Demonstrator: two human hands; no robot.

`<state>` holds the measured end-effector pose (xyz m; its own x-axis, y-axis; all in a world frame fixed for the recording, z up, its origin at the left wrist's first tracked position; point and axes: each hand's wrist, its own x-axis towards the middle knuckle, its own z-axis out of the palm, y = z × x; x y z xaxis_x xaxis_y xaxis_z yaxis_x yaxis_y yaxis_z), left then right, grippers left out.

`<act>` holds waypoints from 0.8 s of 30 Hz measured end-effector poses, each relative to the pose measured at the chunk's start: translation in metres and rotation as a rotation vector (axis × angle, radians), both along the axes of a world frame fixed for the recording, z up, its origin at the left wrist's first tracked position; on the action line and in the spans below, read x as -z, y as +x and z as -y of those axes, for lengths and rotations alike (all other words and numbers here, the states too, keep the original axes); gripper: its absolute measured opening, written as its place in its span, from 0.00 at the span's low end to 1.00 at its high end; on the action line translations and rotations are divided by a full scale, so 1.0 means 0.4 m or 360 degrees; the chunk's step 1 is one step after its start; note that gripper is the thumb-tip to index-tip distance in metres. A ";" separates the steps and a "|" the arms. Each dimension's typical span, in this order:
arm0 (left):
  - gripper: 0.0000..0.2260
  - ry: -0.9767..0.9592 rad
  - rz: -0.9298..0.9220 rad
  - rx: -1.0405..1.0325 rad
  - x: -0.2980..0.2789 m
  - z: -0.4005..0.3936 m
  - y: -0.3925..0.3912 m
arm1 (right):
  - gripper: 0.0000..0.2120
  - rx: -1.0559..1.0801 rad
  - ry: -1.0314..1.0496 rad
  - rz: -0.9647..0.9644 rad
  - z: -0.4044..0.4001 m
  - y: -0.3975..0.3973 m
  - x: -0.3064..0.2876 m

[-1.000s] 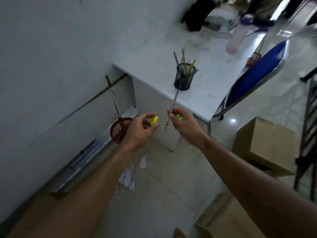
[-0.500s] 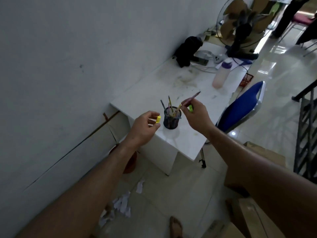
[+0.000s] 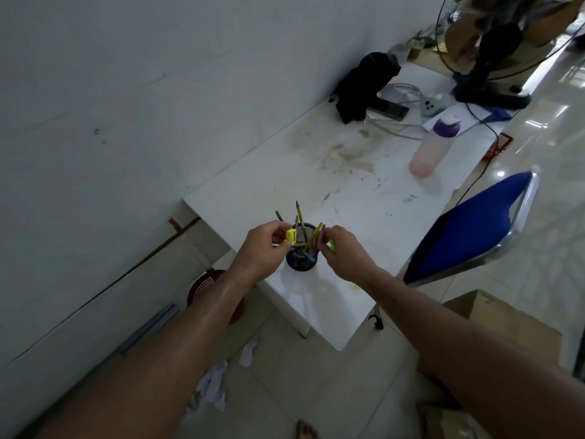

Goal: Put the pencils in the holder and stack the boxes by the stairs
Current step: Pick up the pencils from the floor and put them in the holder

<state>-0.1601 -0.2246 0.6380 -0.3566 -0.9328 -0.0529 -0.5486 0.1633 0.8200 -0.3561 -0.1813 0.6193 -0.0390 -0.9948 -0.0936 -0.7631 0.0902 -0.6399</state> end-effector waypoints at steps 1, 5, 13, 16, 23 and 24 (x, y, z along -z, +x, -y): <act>0.13 0.0009 0.0007 -0.0013 0.007 0.004 -0.004 | 0.06 -0.0010 0.0007 0.0007 -0.001 -0.006 0.009; 0.13 -0.0004 0.0056 -0.0040 0.020 0.018 -0.018 | 0.16 0.0103 -0.0057 0.0232 -0.014 -0.033 0.008; 0.10 0.0040 0.0132 -0.0066 0.003 0.025 -0.026 | 0.16 -0.0005 0.0021 0.0264 0.060 -0.043 -0.071; 0.10 0.0027 0.0184 -0.0109 0.003 0.032 -0.035 | 0.19 -0.0073 0.0057 0.0141 0.082 -0.039 -0.073; 0.08 0.0023 0.0241 -0.0041 0.023 0.063 -0.066 | 0.05 -0.0289 -0.0013 -0.0228 0.090 -0.013 -0.049; 0.09 0.0014 0.0282 0.0005 0.026 0.067 -0.069 | 0.04 -0.0309 -0.0006 -0.0228 0.089 -0.010 -0.047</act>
<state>-0.1879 -0.2513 0.6276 -0.3438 -0.9309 -0.1233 -0.6841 0.1584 0.7120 -0.3602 -0.2169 0.6379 0.1406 -0.9853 -0.0974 -0.8491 -0.0694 -0.5237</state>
